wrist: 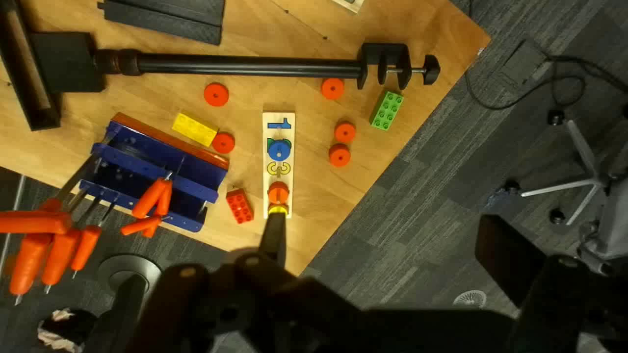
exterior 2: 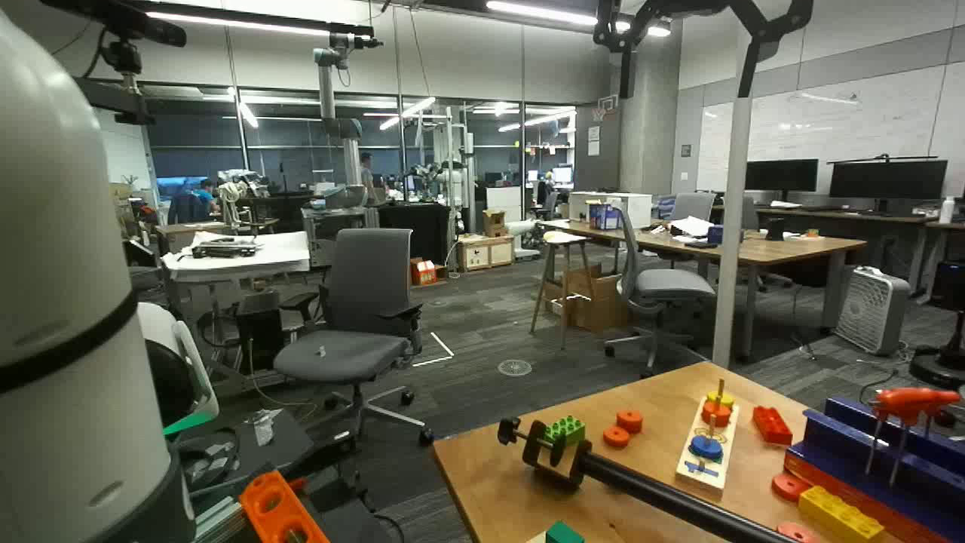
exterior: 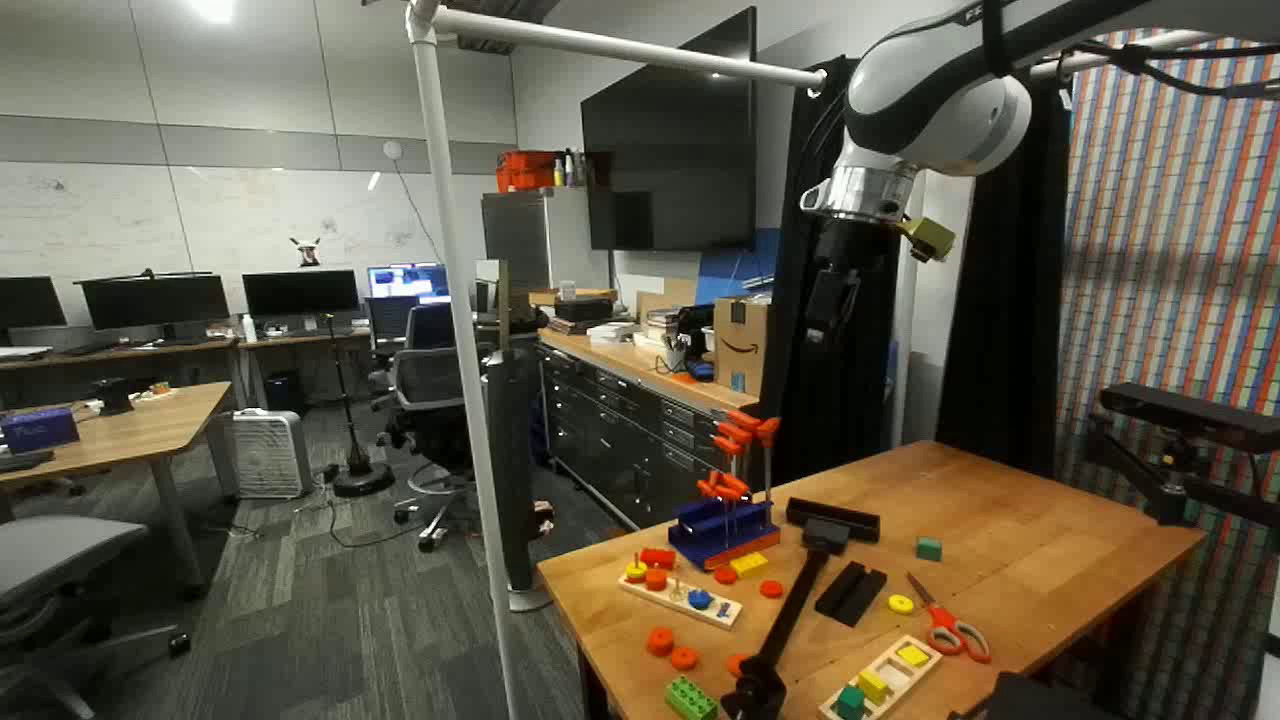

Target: Remove the round orange blocks from the wooden board and put them on the table

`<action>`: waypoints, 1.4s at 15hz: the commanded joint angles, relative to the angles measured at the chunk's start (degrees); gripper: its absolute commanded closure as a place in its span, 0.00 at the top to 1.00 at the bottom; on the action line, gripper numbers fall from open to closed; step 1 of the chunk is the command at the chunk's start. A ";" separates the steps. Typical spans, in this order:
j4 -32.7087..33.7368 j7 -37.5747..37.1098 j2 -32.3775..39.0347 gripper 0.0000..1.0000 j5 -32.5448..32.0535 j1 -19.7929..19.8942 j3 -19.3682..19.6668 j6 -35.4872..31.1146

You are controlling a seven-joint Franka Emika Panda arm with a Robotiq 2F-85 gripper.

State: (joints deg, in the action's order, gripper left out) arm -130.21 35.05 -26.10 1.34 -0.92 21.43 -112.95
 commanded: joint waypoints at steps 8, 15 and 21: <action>0.44 1.96 1.86 1.00 -0.22 1.93 -1.68 -1.37; -1.10 10.25 16.16 1.00 -0.43 1.89 -2.40 -13.44; 1.60 11.53 31.84 1.00 0.12 4.75 -6.93 -29.61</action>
State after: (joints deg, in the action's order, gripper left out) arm -132.21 45.45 -1.26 0.49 1.21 17.38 -137.04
